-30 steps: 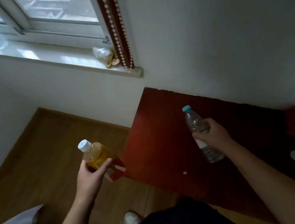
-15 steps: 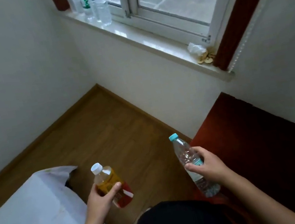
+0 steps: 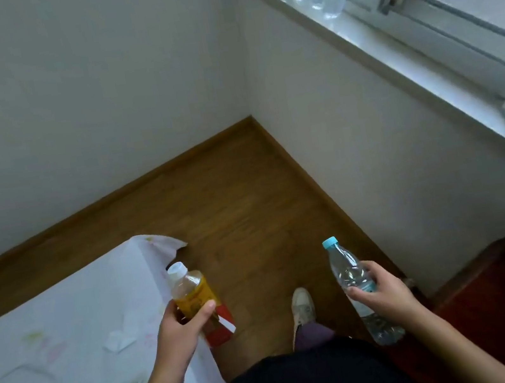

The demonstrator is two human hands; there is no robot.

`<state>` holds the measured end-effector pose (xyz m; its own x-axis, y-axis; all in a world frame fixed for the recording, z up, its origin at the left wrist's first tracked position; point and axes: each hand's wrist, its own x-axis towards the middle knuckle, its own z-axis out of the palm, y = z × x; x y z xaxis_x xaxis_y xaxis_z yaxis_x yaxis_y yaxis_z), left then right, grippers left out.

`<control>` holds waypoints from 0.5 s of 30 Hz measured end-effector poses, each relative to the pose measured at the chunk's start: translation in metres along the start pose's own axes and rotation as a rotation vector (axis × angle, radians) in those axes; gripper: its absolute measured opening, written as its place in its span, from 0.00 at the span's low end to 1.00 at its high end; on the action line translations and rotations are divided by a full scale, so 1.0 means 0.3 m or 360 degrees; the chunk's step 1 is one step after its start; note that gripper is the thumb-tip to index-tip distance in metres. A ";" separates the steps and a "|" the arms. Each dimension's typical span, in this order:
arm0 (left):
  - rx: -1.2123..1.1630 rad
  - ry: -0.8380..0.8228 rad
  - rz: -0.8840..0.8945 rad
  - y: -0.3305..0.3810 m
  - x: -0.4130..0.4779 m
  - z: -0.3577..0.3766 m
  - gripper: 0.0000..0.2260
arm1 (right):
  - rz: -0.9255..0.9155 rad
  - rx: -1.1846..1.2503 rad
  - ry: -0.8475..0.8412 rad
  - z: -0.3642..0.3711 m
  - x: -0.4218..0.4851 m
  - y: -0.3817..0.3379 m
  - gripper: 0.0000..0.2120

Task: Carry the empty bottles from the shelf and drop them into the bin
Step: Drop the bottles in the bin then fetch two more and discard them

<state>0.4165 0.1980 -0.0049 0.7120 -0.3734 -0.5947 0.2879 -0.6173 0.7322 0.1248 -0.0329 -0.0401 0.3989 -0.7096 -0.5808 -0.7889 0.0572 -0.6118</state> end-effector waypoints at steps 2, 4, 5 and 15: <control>-0.0045 0.0026 -0.0023 0.046 0.064 -0.015 0.21 | 0.0014 -0.0031 -0.0018 0.001 0.086 -0.035 0.34; -0.0079 0.0048 -0.0037 0.106 0.137 -0.022 0.21 | 0.0034 -0.0044 -0.0055 -0.009 0.182 -0.077 0.34; -0.0091 0.0059 -0.0042 0.140 0.175 -0.023 0.20 | 0.0042 -0.0057 -0.0076 -0.018 0.233 -0.102 0.35; 0.0103 0.0265 -0.0213 0.419 0.560 -0.081 0.24 | -0.0073 -0.0241 -0.0322 -0.111 0.797 -0.514 0.35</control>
<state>0.5879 0.0746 -0.0049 0.7678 -0.1690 -0.6180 0.3487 -0.6989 0.6244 0.3261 -0.2347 -0.0668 0.5094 -0.5532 -0.6591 -0.8227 -0.0884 -0.5616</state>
